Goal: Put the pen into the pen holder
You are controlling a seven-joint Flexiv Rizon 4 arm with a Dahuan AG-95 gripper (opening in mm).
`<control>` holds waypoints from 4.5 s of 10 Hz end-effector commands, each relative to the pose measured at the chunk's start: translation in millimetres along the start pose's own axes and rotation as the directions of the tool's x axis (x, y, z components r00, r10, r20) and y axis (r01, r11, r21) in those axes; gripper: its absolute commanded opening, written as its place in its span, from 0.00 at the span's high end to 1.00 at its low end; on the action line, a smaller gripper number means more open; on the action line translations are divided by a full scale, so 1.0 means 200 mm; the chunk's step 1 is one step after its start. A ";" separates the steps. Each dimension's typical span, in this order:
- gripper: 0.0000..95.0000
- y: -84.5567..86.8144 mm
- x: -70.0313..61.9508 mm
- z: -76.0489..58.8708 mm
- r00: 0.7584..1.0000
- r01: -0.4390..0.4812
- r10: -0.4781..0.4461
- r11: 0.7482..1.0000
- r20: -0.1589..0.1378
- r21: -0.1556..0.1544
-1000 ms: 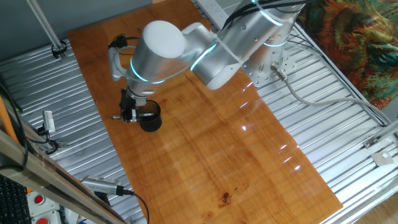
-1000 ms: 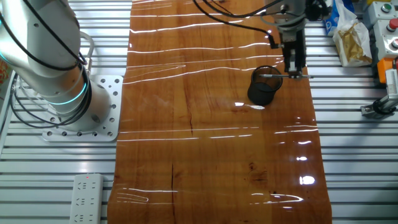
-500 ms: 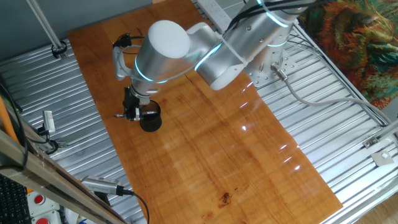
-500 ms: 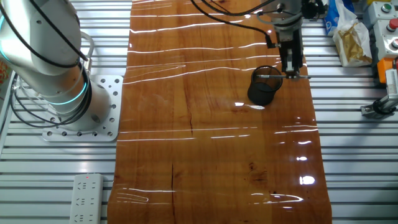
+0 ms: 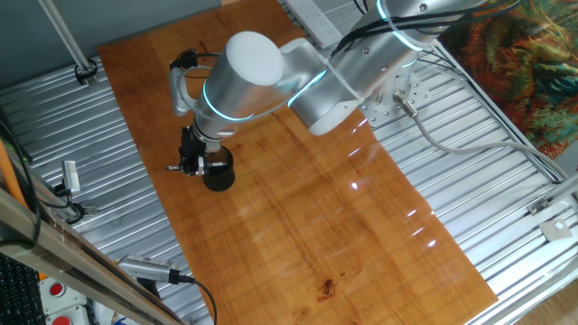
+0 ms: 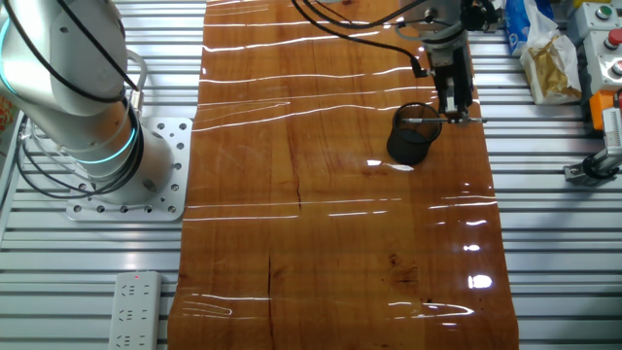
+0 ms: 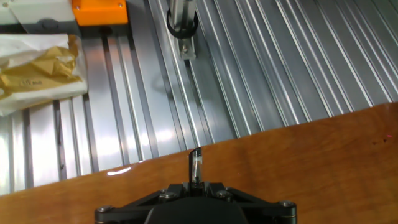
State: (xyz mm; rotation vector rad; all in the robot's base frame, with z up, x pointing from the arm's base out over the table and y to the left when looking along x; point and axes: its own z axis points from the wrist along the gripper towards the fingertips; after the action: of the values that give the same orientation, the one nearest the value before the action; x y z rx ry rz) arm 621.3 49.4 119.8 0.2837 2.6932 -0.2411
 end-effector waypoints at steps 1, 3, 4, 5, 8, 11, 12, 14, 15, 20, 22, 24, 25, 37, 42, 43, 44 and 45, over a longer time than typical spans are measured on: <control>1.00 0.00 0.00 0.00 1.000 0.000 0.000 1.000 0.003 0.000; 1.00 0.00 -0.01 -0.01 1.000 0.000 0.000 1.000 0.004 0.001; 1.00 0.00 -0.01 -0.02 1.000 0.000 0.000 1.000 0.004 0.000; 1.00 0.00 -0.01 -0.02 1.000 -0.001 0.001 1.000 0.006 -0.001; 1.00 0.00 -0.01 -0.03 1.000 0.000 0.000 1.000 0.016 -0.001; 1.00 0.00 -0.01 -0.03 1.000 0.001 -0.001 1.000 0.017 0.000; 1.00 0.00 -0.01 -0.03 1.000 0.001 -0.001 1.000 0.019 0.001; 1.00 0.00 -0.01 -0.03 1.000 0.005 -0.005 1.000 0.021 0.002; 1.00 0.00 -0.01 -0.03 1.000 0.005 -0.005 1.000 0.021 0.002; 0.80 0.00 -0.01 -0.04 0.999 0.022 -0.023 1.000 0.022 0.004; 0.80 0.00 -0.01 -0.05 0.999 0.028 -0.028 1.000 0.022 0.003; 0.80 0.00 -0.01 -0.05 0.999 0.030 -0.030 1.000 0.022 0.003; 0.80 0.00 -0.01 -0.05 0.999 0.033 -0.033 0.999 0.022 0.004; 1.00 0.01 -0.02 -0.14 0.990 -0.006 -0.005 0.997 -0.140 -0.078; 0.80 0.09 -0.18 -0.15 0.970 -0.036 -0.002 0.988 -0.244 -0.151; 0.80 0.10 -0.19 -0.15 0.968 -0.035 -0.003 0.988 -0.250 -0.151; 0.60 0.10 -0.19 -0.14 0.968 -0.035 -0.004 0.988 -0.252 -0.151; 0.60 0.10 -0.19 -0.13 0.967 -0.035 -0.006 0.987 -0.254 -0.157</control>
State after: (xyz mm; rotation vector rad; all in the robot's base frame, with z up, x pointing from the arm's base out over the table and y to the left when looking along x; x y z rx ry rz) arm 660.6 72.0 150.5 0.3013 2.9545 0.0340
